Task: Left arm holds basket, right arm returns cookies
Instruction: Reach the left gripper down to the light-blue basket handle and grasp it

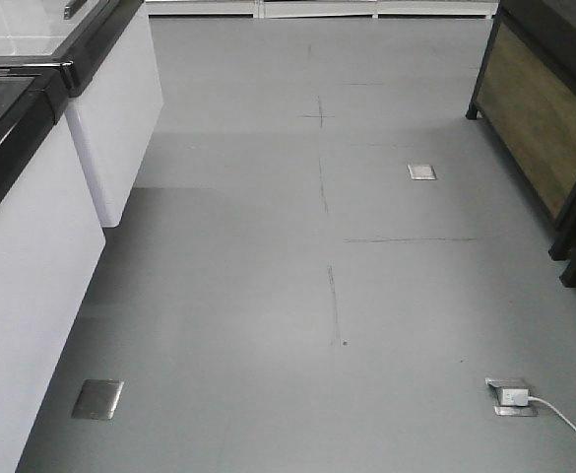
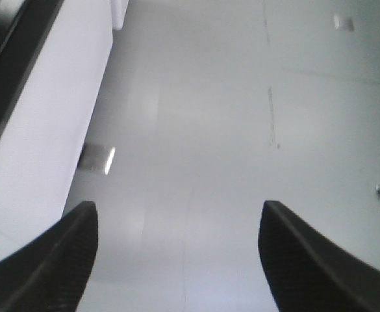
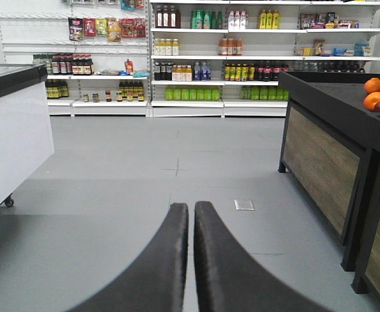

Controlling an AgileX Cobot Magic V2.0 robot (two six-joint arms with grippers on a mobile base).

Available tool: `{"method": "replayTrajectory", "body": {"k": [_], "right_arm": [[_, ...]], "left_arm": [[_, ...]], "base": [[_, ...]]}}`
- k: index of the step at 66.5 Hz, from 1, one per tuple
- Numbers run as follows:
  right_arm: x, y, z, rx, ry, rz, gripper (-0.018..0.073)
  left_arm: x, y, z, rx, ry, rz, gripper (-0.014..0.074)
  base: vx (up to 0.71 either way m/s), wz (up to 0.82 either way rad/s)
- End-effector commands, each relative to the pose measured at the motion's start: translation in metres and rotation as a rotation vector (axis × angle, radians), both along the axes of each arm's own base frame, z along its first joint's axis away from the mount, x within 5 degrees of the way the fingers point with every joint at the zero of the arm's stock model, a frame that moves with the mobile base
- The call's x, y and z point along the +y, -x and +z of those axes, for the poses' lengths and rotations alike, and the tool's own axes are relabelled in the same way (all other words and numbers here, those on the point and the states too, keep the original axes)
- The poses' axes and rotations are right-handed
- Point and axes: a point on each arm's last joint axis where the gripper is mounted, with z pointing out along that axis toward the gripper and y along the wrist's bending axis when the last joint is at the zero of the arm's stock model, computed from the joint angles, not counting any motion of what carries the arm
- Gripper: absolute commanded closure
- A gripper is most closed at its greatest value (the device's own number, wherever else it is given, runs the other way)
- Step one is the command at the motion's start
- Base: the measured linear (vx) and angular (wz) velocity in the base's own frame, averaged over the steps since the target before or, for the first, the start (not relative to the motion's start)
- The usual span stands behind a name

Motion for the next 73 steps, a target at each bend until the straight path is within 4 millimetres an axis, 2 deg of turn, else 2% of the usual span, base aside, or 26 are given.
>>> {"method": "replayTrajectory", "body": {"k": [1, 11, 20, 29, 40, 48, 54, 73], "right_arm": [[0.001, 0.0, 0.001, -0.067, 0.012, 0.008, 0.0565], [0.001, 0.0, 0.001, -0.067, 0.012, 0.008, 0.0565], [0.001, 0.0, 0.001, -0.067, 0.012, 0.008, 0.0565], [0.001, 0.0, 0.001, -0.067, 0.012, 0.008, 0.0565], [0.001, 0.0, 0.001, -0.067, 0.012, 0.007, 0.0565], [0.001, 0.0, 0.001, -0.067, 0.012, 0.007, 0.0565], [0.001, 0.0, 0.001, -0.067, 0.012, 0.007, 0.0565], [0.001, 0.0, 0.001, -0.067, 0.012, 0.007, 0.0565]], "left_arm": [[0.0, -0.031, 0.014, 0.063, 0.047, 0.023, 0.0102], [-0.003, -0.062, 0.036, 0.059, 0.191, 0.039, 0.0104], [0.011, -0.071, 0.069, -0.069, 0.359, 0.119, 0.0104], [0.05, -0.064, 0.093, -0.116, 0.419, 0.247, 0.0104], [0.1, -0.044, 0.123, -0.188, 0.478, 0.413, 0.0104], [0.122, -0.031, 0.144, -0.305, 0.549, 0.493, 0.0104], [0.135, -0.028, 0.152, -0.353, 0.579, 0.526, 0.0104], [0.19, -0.033, 0.157, -0.359, 0.563, 0.623, 0.0105]], "base": [[0.0, 0.0], [0.0, 0.0], [0.0, 0.0], [0.0, 0.0], [0.0, 0.0], [0.0, 0.0], [0.0, 0.0], [0.0, 0.0]]}}
